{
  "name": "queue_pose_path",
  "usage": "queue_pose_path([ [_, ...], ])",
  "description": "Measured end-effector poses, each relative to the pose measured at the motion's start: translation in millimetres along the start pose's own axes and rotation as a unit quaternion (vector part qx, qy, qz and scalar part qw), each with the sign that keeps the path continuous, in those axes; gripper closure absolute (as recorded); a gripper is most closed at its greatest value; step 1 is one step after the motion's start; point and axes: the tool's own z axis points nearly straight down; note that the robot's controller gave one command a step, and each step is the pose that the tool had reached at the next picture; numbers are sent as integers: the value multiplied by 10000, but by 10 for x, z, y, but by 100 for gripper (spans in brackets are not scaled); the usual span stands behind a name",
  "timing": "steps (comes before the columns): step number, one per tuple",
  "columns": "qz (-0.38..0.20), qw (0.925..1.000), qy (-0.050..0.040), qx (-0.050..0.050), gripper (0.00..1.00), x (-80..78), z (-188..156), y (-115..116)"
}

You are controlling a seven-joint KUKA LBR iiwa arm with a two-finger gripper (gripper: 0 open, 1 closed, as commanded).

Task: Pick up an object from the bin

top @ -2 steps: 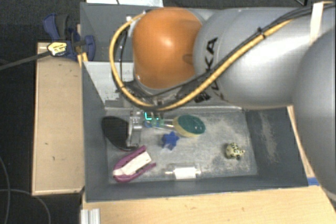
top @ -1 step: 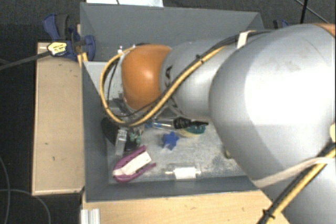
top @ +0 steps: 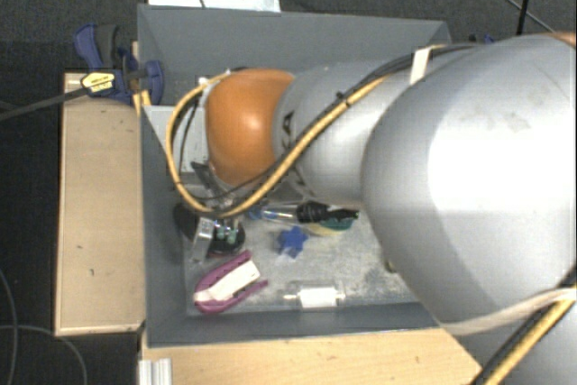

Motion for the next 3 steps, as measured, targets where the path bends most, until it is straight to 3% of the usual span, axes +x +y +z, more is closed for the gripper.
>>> queue_pose_path([
  [1,888,9961,1,8,0,-9,-133,-37],
  [2,2157,9765,21,43,0,119,332,-35],
  [3,2169,9762,18,38,0,113,328,-37],
])
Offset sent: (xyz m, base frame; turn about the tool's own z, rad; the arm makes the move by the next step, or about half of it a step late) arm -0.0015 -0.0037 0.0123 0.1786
